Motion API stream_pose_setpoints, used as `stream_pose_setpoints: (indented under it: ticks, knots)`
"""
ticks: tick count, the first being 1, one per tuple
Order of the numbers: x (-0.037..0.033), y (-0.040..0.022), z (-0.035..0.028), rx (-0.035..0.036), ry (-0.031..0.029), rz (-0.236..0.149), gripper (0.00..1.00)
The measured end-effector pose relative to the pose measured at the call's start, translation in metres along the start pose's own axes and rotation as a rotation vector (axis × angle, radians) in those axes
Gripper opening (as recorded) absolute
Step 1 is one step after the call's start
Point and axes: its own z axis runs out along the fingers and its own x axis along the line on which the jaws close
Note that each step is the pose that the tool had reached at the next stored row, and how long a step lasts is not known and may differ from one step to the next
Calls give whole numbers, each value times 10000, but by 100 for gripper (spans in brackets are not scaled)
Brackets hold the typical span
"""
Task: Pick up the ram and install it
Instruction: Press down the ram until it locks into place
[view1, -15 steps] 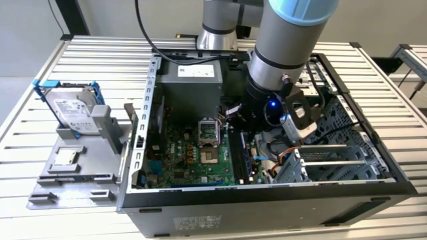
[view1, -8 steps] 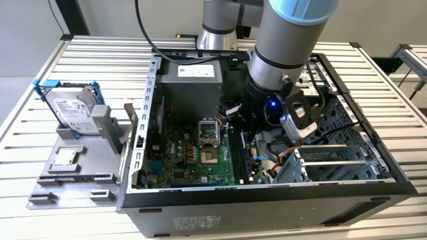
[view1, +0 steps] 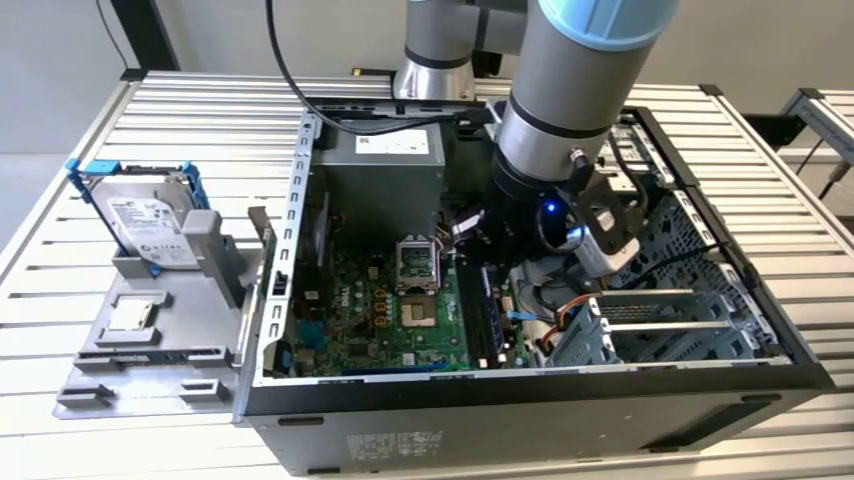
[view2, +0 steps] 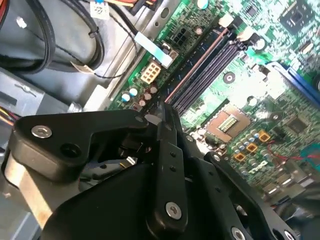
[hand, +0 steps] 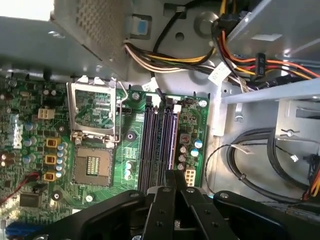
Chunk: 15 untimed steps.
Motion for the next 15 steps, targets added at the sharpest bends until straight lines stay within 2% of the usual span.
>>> stream_pose_setpoints:
  ticks: [8, 15]
  knots:
    - [0, 0, -1, -9, 50, -1584, 0]
    - [0, 0, -1, -17, 80, -2520, 0]
